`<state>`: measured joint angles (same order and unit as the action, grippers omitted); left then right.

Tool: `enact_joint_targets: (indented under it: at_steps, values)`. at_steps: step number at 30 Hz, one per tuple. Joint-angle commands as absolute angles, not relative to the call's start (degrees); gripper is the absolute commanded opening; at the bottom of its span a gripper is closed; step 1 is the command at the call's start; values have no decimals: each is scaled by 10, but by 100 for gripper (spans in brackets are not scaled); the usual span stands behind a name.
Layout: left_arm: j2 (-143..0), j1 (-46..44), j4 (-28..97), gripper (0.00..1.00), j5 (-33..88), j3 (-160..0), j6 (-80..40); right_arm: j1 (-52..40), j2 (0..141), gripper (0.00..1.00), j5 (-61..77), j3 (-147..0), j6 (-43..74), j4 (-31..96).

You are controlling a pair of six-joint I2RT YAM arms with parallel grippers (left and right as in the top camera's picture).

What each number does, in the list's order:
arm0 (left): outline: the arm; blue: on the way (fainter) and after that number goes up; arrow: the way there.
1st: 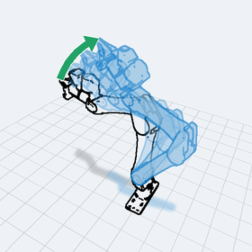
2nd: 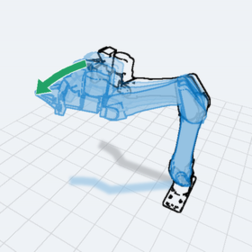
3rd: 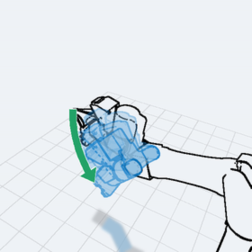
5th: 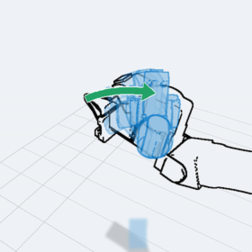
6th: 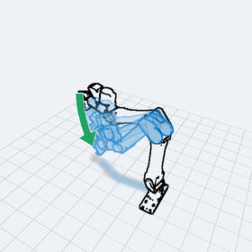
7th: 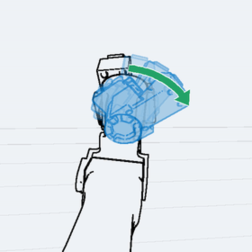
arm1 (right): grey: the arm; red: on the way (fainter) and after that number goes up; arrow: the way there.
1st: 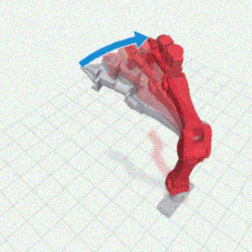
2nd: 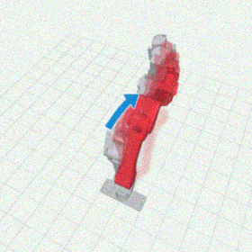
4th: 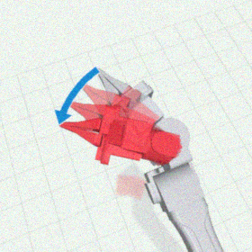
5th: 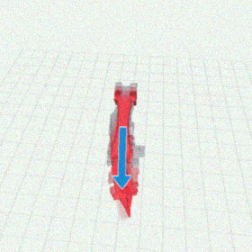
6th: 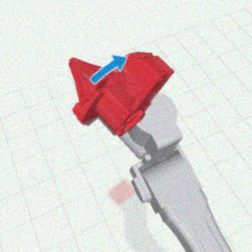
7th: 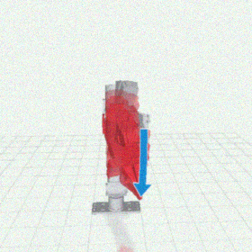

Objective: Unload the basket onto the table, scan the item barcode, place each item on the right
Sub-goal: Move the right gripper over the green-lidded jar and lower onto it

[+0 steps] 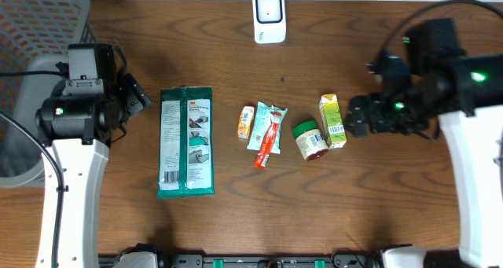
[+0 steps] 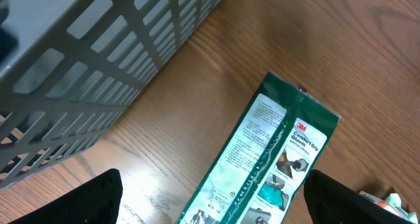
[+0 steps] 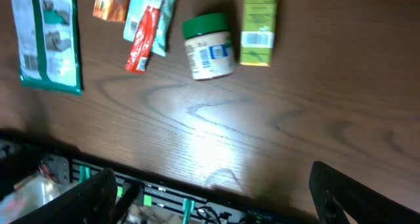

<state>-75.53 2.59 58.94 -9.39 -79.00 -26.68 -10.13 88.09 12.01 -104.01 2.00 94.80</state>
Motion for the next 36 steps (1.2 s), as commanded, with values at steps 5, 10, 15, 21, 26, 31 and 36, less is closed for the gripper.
enact_joint_targets:
  at_steps: [5, 10, 15, 21, 26, 31, 36]
  values:
    - [-752, 28, 591, 89, -101, -794, -260, -153, 964, 88, 86, -1045, 48, 914]
    - [-752, 28, 592, 89, -101, -794, -260, -157, 1002, 77, 78, -1045, 69, 886]
    - [-752, 28, 591, 89, -101, -794, -260, -177, 1034, 76, 77, -1031, 72, 849]
    - [-752, 28, 591, 89, -101, -794, -260, -211, 1058, 78, 69, -998, 73, 797]
    - [-752, 28, 591, 89, -101, -794, -260, -241, 1061, 80, 30, -943, 72, 739]
    - [-752, 28, 591, 89, -101, -794, -260, -276, 1061, 83, -24, -866, 72, 648]
    - [-752, 28, 591, 89, -101, -794, -260, -294, 1061, 84, -34, -808, 72, 556]
